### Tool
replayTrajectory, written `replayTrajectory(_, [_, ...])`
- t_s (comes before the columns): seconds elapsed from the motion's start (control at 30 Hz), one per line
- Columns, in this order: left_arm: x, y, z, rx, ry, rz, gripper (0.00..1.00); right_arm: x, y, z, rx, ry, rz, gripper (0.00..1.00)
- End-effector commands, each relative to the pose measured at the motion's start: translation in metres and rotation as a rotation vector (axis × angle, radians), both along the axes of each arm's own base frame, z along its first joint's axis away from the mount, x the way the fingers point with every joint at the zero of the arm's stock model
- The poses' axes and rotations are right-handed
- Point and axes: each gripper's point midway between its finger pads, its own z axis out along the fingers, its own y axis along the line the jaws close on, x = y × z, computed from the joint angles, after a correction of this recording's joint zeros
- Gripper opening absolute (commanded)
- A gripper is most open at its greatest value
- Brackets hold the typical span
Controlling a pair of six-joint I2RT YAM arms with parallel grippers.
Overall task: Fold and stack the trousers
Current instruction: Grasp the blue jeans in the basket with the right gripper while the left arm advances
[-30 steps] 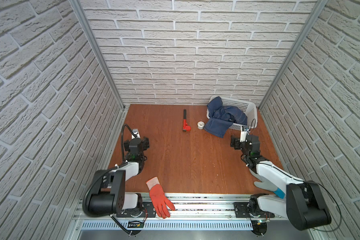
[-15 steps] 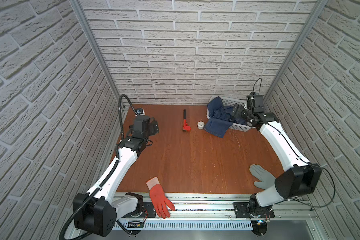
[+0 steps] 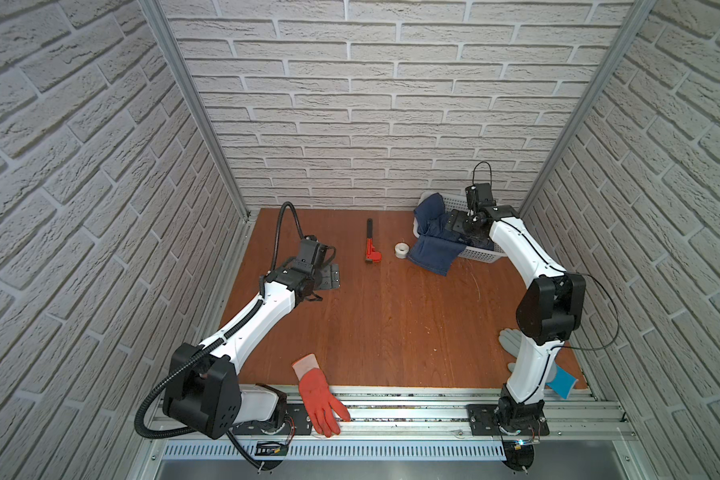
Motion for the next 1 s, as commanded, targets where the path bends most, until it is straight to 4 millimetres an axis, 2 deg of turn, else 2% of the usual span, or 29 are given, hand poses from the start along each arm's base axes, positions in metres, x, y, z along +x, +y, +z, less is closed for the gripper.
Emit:
replayTrajectory(0.0, [0.007,-0.013,0.009,-0.027,-0.016,-0.023,0.98,0.024,-0.003,-0.005,0.026,-0.054,-0.080,1.00])
replayTrajectory(0.2, [0.012,-0.023,0.009,-0.037,-0.025,-0.047,0.98,0.060,-0.007,-0.037,0.039,-0.061,-0.162,1.00])
replayTrajectory(0.33, [0.014,-0.029,0.007,-0.031,-0.016,-0.063,0.98,0.080,-0.009,-0.070,0.045,-0.030,-0.208,1.00])
replayTrajectory(0.4, [0.015,-0.030,0.007,-0.028,-0.018,-0.067,0.98,0.088,-0.011,-0.080,0.045,-0.028,-0.228,0.99])
replayTrajectory(0.5, [0.015,-0.031,0.008,-0.025,-0.020,-0.071,0.98,0.098,-0.012,-0.089,0.061,-0.043,-0.244,0.91])
replayTrajectory(0.57, [0.015,-0.031,0.008,-0.023,-0.021,-0.075,0.98,0.104,-0.011,-0.090,0.071,-0.057,-0.243,0.81])
replayTrajectory(0.6, [0.014,-0.032,0.008,-0.022,-0.021,-0.077,0.98,0.106,-0.010,-0.088,0.077,-0.068,-0.237,0.73])
replayTrajectory(0.67, [0.014,-0.031,0.009,-0.020,-0.022,-0.077,0.98,0.111,-0.007,-0.080,0.088,-0.095,-0.219,0.49])
replayTrajectory(0.7, [0.013,-0.031,0.009,-0.020,-0.022,-0.078,0.98,0.113,-0.005,-0.074,0.094,-0.110,-0.208,0.45])
replayTrajectory(0.77, [0.012,-0.031,0.012,-0.022,-0.029,-0.078,0.98,0.117,-0.001,-0.056,0.099,-0.151,-0.179,0.26])
replayTrajectory(0.8, [0.011,-0.030,0.012,-0.021,-0.030,-0.077,0.98,0.120,0.001,-0.043,0.102,-0.182,-0.158,0.17])
replayTrajectory(0.87, [0.009,-0.029,0.016,-0.025,-0.039,-0.077,0.98,0.121,0.006,-0.008,0.095,-0.246,-0.119,0.09])
replayTrajectory(0.9, [0.008,-0.029,0.018,-0.025,-0.044,-0.078,0.98,0.121,0.009,0.009,0.089,-0.278,-0.097,0.07])
replayTrajectory(0.97, [0.005,-0.027,0.024,-0.024,-0.058,-0.074,0.98,0.118,0.015,0.058,0.074,-0.366,-0.047,0.06])
